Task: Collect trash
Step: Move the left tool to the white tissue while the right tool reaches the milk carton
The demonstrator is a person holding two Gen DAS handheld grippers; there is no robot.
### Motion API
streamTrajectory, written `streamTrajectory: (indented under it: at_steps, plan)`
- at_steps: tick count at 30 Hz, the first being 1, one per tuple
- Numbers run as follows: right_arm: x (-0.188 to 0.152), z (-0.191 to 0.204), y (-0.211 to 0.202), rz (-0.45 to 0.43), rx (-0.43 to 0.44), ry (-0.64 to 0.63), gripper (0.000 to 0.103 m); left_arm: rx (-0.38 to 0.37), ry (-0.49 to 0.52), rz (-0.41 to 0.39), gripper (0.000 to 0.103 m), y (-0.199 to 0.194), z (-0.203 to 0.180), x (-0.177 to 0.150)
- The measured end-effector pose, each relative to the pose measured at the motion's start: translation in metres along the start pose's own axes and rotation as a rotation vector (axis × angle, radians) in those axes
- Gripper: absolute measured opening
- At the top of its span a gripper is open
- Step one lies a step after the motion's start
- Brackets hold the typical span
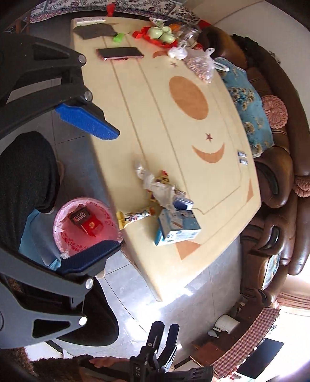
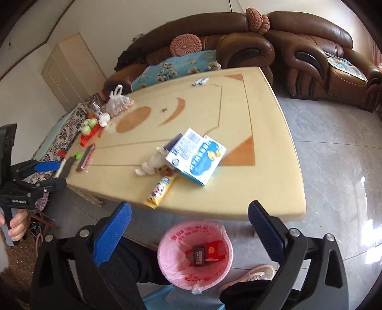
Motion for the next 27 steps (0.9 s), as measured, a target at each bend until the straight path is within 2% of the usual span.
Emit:
streamTrajectory:
  at_steps: [3, 8, 16, 27]
  plan:
    - [0.028, 0.012, -0.02, -0.031, 0.054, 0.002, 0.096, -0.008, 0.019, -0.014, 0.084, -0.018, 0.001, 0.02]
    - [0.054, 0.025, -0.031, -0.07, 0.044, -0.024, 0.096, 0.003, 0.065, -0.026, 0.085, -0.026, -0.001, 0.034]
    - [0.045, 0.019, 0.015, 0.024, 0.079, 0.022, 0.096, 0.01, 0.116, 0.072, 0.085, 0.031, -0.007, 0.027]
    - [0.045, 0.002, 0.064, 0.103, 0.092, 0.071, 0.096, 0.003, 0.174, 0.15, 0.085, 0.099, -0.004, 0.026]
Point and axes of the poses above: each gripper's, at about its wrist camera, not at the fingertips, and y roughly the way its jaws point, z to its left, x to its top, the point moved 6 cm from there along y, roughly the way its jaws point, and after that the axes turned 3 degrees about x, right-handed, at the moved point
